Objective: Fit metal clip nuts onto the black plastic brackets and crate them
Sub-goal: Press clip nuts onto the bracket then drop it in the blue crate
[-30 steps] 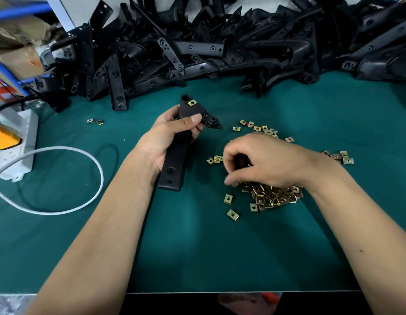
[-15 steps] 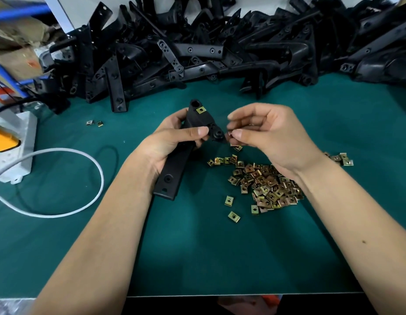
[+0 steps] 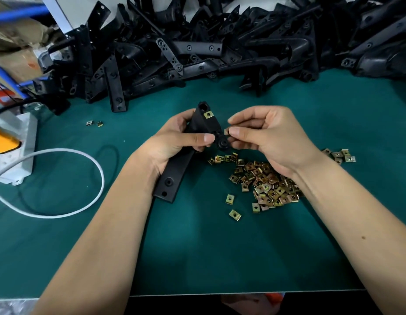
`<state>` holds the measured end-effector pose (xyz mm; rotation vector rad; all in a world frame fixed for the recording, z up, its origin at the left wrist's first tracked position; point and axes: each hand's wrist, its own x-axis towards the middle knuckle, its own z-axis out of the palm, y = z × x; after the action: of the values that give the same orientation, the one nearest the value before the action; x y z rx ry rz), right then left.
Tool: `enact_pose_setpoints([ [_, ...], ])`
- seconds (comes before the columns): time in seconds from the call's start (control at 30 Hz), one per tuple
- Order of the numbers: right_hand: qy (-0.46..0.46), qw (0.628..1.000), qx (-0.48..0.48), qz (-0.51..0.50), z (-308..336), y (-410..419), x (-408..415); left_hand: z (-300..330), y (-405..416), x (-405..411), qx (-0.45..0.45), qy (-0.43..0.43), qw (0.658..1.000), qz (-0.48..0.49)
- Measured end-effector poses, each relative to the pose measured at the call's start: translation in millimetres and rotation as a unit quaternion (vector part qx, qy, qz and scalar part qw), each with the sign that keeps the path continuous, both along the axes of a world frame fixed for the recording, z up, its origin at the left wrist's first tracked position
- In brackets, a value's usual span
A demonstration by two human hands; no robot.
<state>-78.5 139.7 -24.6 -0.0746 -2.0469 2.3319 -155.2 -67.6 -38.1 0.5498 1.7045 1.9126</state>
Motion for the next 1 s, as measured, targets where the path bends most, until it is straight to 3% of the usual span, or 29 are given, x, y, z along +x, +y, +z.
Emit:
enact_pose_setpoints([
  [0.2, -0.028, 0.999, 0.025, 0.028, 1, 5, 0, 5, 3, 5, -0.046, 0.036, 0.998, -0.006],
  [0.6, -0.029, 0.995, 0.054, 0.075, -3, 7, -3, 2, 5, 5, -0.046, 0.035, 0.998, -0.030],
  [0.8, -0.011, 0.998, 0.056, -0.004, -8, -3, -4, 2, 11, 10, -0.006, 0.030, 0.999, 0.033],
  [1.0, 0.057, 0.984, 0.165, -0.046, -11, -5, -4, 0, 16, 10, 0.081, -0.031, 0.994, 0.071],
])
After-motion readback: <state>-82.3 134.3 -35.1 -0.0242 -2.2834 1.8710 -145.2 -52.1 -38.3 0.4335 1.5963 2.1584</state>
